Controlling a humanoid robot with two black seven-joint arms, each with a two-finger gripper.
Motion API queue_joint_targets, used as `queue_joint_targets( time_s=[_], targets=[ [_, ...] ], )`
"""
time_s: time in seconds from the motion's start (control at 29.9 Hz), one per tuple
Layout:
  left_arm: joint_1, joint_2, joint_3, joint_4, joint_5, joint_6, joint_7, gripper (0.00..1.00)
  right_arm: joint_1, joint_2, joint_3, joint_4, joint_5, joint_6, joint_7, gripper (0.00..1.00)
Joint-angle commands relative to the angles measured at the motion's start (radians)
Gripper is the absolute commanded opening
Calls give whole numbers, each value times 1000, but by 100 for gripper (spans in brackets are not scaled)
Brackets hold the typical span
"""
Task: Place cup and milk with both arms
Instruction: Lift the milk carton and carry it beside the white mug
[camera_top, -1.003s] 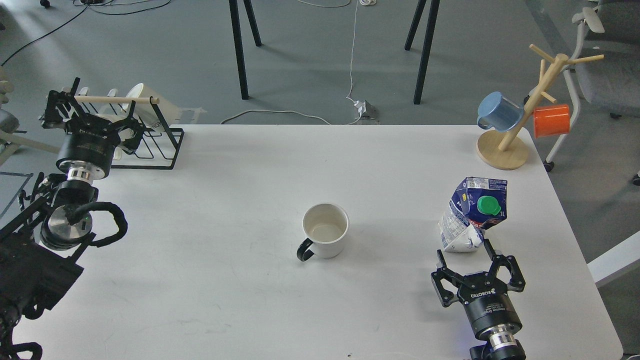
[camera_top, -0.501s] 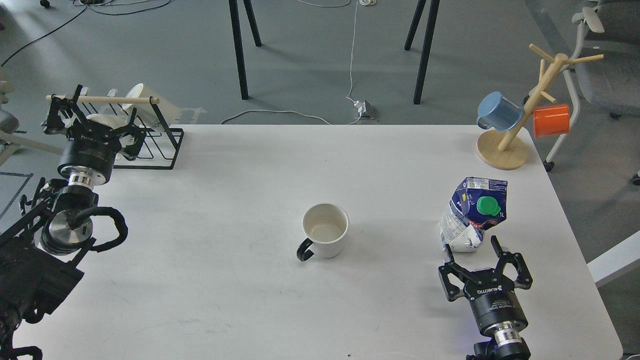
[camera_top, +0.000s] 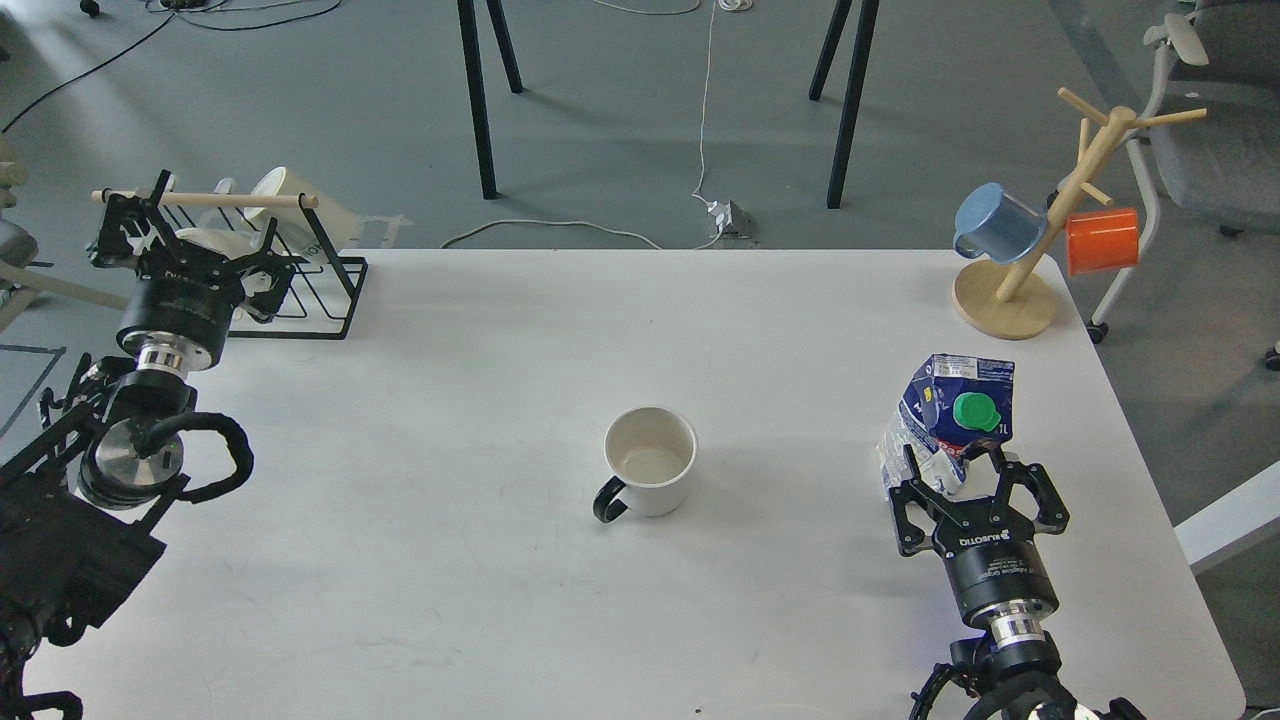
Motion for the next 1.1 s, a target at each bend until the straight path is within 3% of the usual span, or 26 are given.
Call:
queue_joint_targets(
  time_s=[0.0,0.13,0.23,0.43,0.74,1.07],
  targets=[
    [1,-1,1,0,2,0,-2,99,36,31,-2,-84,2,0,3,68],
    [1,-1,0,9,2,0,-2,99,30,34,-10,-84,4,0,4,53],
    [0,0,-2,26,2,0,-2,99,30,33,-13,-81,4,0,1,34],
    [-3,0,0,29,2,0,-2,99,27,36,-16,-58,4,0,-2,15],
    [-11,2,0,31,2,0,-2,99,-40,38,-94,131,13,0,-3,13],
    [-8,3,1,40,5,0,0,99,39,47,-261,40,10,0,3,13]
  ],
)
